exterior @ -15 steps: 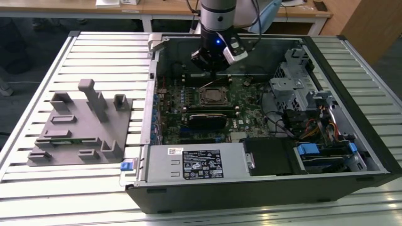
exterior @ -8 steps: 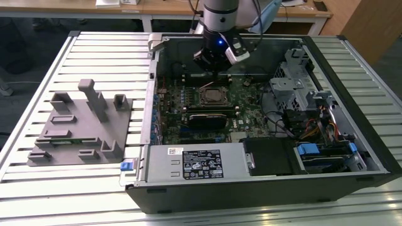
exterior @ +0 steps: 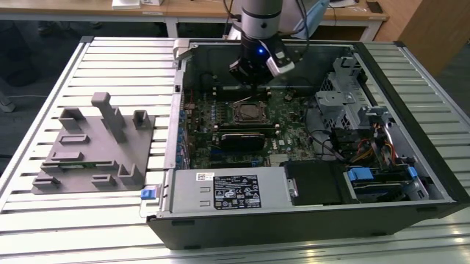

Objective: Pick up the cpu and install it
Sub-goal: 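Install the first cpu locking lever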

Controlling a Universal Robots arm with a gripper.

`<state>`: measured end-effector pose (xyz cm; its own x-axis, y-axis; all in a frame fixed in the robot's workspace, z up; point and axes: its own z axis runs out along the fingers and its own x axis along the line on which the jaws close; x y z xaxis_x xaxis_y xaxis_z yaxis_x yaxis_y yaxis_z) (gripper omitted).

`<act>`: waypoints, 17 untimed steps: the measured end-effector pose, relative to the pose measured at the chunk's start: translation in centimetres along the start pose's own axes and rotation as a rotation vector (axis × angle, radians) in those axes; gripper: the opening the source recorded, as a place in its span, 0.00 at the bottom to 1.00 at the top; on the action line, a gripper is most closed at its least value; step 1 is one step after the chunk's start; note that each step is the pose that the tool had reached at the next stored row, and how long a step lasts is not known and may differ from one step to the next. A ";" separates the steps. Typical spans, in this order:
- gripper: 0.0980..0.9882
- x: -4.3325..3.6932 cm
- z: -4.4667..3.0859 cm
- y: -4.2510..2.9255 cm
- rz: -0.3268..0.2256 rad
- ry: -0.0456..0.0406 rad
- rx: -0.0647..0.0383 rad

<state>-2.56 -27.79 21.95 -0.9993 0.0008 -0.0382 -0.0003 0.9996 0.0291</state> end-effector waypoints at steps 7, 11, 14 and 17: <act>0.01 -0.19 0.65 -0.02 0.000 0.0001 0.004; 0.01 -0.34 1.15 -0.04 0.000 0.0003 0.006; 0.01 -0.47 1.44 -0.04 0.000 0.0010 0.007; 0.01 -0.54 1.70 -0.05 0.000 0.0023 0.008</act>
<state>-1.95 -27.79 20.27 -0.9994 0.0005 -0.0359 -0.0002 0.9998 0.0215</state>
